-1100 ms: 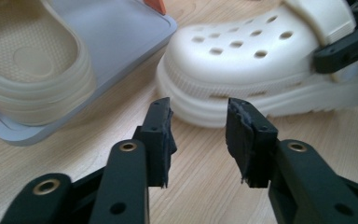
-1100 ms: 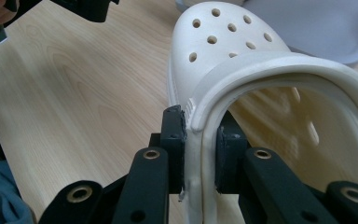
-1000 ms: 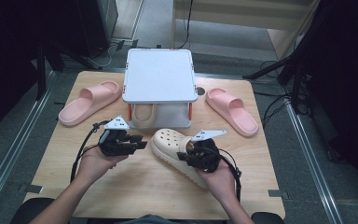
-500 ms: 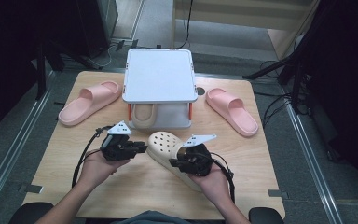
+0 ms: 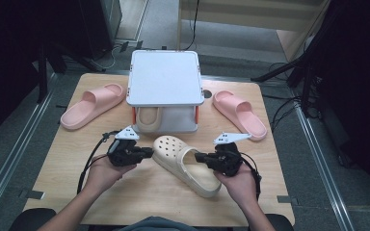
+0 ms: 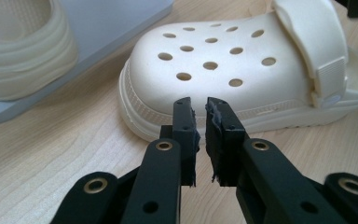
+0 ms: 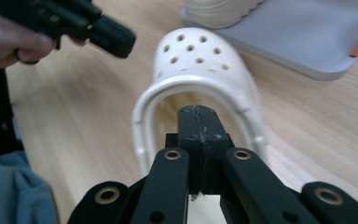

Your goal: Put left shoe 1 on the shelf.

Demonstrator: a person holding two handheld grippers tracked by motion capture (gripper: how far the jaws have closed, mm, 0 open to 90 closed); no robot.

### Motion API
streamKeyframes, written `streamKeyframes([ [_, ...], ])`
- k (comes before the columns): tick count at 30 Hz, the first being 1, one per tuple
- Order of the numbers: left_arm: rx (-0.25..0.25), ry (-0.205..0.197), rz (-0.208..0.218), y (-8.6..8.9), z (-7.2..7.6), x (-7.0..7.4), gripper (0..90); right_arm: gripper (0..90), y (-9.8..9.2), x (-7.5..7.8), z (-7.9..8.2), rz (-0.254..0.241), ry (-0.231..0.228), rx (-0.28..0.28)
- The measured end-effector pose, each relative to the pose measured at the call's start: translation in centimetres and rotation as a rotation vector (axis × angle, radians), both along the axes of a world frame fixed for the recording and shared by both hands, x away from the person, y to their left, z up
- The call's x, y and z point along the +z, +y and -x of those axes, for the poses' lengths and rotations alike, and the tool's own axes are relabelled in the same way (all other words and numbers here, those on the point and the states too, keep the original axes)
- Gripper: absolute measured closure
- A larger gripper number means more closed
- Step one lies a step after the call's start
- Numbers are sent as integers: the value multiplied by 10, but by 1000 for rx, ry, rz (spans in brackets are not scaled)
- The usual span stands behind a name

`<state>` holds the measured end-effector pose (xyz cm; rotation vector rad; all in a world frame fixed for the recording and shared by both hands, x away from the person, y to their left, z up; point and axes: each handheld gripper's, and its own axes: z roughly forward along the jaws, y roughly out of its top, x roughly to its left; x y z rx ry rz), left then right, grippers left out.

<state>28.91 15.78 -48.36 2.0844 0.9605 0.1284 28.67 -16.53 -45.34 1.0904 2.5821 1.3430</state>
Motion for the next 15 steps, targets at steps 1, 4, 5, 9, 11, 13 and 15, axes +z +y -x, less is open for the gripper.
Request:
streamKeyframes([
  [1, 0, -2, -2, 0, 0, -1, 821, 900, -2, 0, -3, -3, -1, -8],
  [4, -2, -2, -1, 0, -1, -2, 822, 900, -4, -1, -10, 7, -12, -33],
  [5, -2, -2, -3, -1, -1, -3, 822, 900, -5, -1, -12, 13, -22, -43],
  [9, -3, -1, -6, -3, -2, -5, 824, 900, -8, -5, -25, 13, -44, -70],
  [11, -3, 0, -16, -6, -2, -7, 823, 900, -8, -9, -32, 21, -41, -83],
  [13, -3, 0, -14, -8, -2, -9, 823, 900, -7, -14, -38, 25, -27, -83],
  [15, -3, 0, -19, -10, -2, -10, 823, 900, -6, -18, -41, 34, -16, -77],
])
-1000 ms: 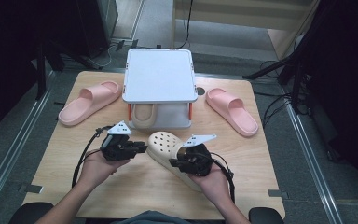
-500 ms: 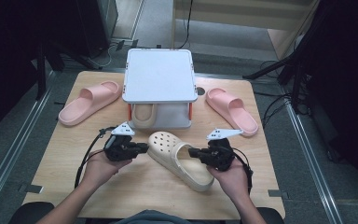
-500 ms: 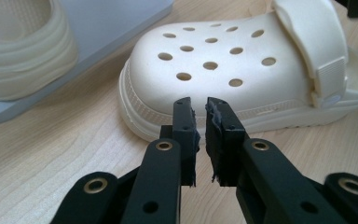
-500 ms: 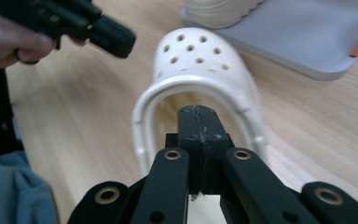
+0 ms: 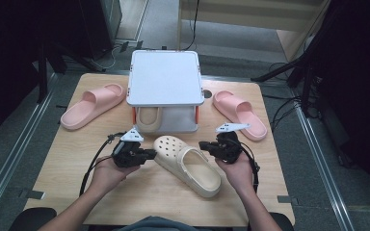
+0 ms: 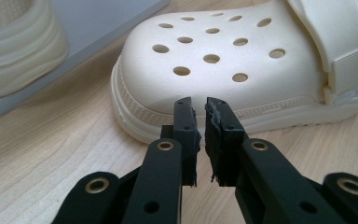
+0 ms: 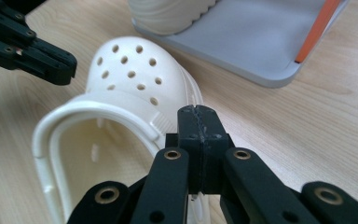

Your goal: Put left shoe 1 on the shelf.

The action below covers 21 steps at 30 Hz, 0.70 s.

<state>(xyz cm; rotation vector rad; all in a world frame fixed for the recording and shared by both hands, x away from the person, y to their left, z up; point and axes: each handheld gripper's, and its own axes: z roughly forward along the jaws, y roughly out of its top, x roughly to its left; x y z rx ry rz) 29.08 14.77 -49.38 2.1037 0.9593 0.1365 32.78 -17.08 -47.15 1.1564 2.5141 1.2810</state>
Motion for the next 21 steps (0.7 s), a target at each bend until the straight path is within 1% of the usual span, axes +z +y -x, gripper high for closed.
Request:
streamKeyframes([
  [3, -1, 3, 0, -3, -1, -2, 821, 899, 2, -4, -2, 22, -3, 6],
  [5, -5, 13, 6, -5, -2, -5, 821, 891, 3, -6, -2, 23, 1, 4],
  [6, -10, 20, 2, -7, -3, -7, 821, 885, 3, -7, -3, 23, -2, 7],
  [8, -13, 20, -1, -9, -3, -9, 820, 884, 3, -7, -4, 26, -2, 7],
  [9, -12, 8, 0, -10, -2, -9, 820, 885, 3, -8, -4, 33, 4, 4],
  [11, -10, 11, 1, -11, -3, -8, 818, 888, 3, -9, -4, 37, 5, -2],
  [13, -10, 6, 2, -11, -3, -9, 818, 897, 2, -8, -2, 31, 3, 0],
  [14, -10, -6, -6, -12, -3, -9, 818, 900, 3, -8, -1, 32, 2, -2],
  [17, -13, -8, -7, -13, -4, -9, 810, 900, 2, -8, 1, 33, 4, -6],
  [19, -12, -8, 1, -14, -5, -9, 810, 900, 2, -8, 3, 32, 9, -14],
  [21, -20, -12, -8, -16, -9, -9, 807, 900, 1, -8, 8, 25, 14, -27],
])
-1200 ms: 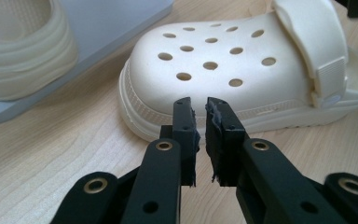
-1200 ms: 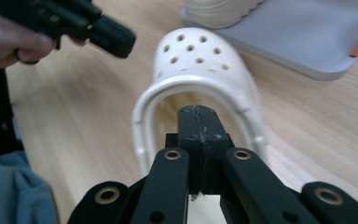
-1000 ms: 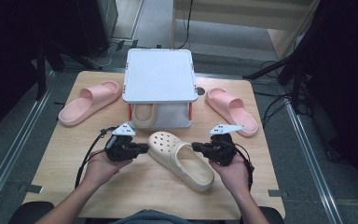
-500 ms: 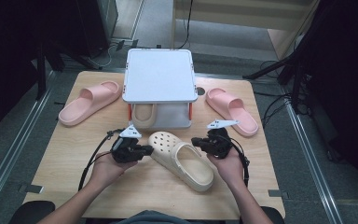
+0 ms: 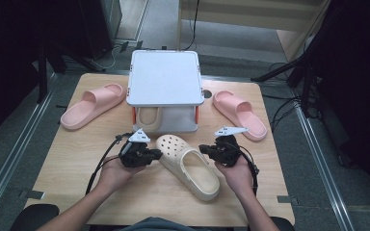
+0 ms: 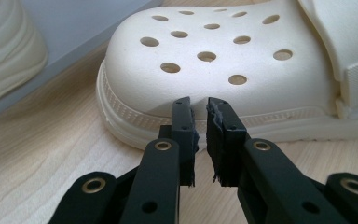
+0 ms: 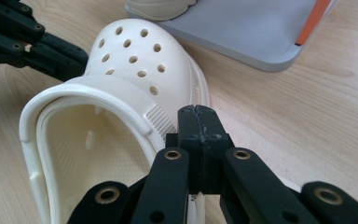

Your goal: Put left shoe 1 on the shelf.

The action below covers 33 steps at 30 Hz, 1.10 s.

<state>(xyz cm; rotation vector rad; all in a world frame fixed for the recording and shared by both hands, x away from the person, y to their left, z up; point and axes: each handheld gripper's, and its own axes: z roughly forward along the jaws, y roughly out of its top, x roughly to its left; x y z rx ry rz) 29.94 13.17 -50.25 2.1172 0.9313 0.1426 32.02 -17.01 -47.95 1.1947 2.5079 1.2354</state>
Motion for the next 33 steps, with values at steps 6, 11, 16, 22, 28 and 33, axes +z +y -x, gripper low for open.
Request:
streamKeyframes([
  [6, -6, 8, -2, -3, -8, 1, 793, 900, 0, 0, 9, 2, 11, -13],
  [11, -5, 12, -1, -4, -13, 2, 782, 900, 2, 0, 17, 4, 15, -17],
  [16, -5, 14, 9, -7, -16, 3, 782, 900, 3, 2, 23, -4, 5, -25],
  [22, -5, 8, 13, -9, -21, 2, 781, 900, 5, 2, 28, -16, -2, -32],
  [28, -2, 10, 31, -10, -26, 1, 777, 900, 10, 1, 32, -12, 1, -33],
  [33, -6, 18, 38, -11, -32, 1, 765, 900, 10, 0, 34, -22, 5, -37],
])
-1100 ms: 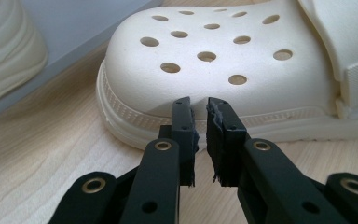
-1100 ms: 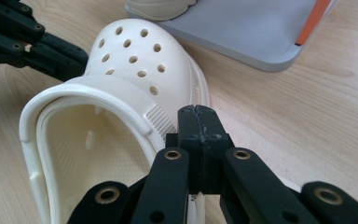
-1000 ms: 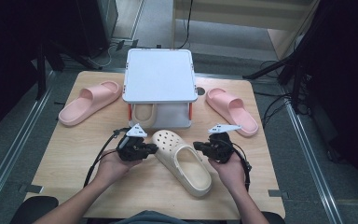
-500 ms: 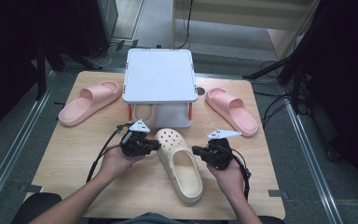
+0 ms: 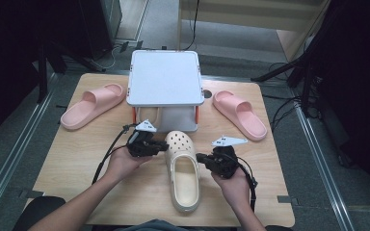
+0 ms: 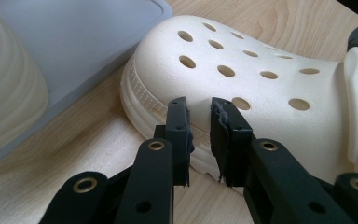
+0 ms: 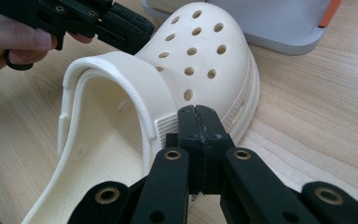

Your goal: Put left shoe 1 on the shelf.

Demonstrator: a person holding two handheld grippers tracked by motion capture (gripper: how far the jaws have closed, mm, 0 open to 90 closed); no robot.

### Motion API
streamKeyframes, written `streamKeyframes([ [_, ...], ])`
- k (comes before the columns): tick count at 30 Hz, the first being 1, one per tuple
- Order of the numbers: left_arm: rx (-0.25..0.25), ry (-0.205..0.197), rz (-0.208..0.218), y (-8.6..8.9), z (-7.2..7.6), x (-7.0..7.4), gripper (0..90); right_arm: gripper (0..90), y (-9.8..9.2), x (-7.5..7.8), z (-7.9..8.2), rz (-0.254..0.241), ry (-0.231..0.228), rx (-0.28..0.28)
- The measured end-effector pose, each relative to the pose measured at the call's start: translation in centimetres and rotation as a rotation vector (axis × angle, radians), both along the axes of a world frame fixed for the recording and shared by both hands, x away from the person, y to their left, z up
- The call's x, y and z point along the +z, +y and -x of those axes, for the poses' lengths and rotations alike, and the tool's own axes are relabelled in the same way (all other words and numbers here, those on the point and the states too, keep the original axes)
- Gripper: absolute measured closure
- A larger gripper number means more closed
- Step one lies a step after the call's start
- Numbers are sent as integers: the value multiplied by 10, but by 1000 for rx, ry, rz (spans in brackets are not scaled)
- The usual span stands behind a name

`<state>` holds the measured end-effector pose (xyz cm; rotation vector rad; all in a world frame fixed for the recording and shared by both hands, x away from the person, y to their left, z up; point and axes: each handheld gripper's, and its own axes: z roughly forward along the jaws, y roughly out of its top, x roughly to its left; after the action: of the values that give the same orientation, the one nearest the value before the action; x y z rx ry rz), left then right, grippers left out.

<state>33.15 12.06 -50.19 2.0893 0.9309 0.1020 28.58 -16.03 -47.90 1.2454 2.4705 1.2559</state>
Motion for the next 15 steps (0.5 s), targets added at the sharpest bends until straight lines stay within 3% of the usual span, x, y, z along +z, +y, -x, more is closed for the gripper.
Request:
streamKeyframes([
  [4, -3, 8, -3, 1, -2, 2, 746, 892, -1, 0, 2, 4, -6, -9],
  [10, -10, 38, 10, 6, -4, 16, 685, 813, -14, 7, 4, -49, -18, -53],
  [12, -17, 50, 20, 8, -5, 21, 663, 754, -19, 10, 7, -57, -34, -67],
  [15, -23, 25, -5, 10, -3, 30, 630, 648, -22, 15, 14, -54, -61, -86],
])
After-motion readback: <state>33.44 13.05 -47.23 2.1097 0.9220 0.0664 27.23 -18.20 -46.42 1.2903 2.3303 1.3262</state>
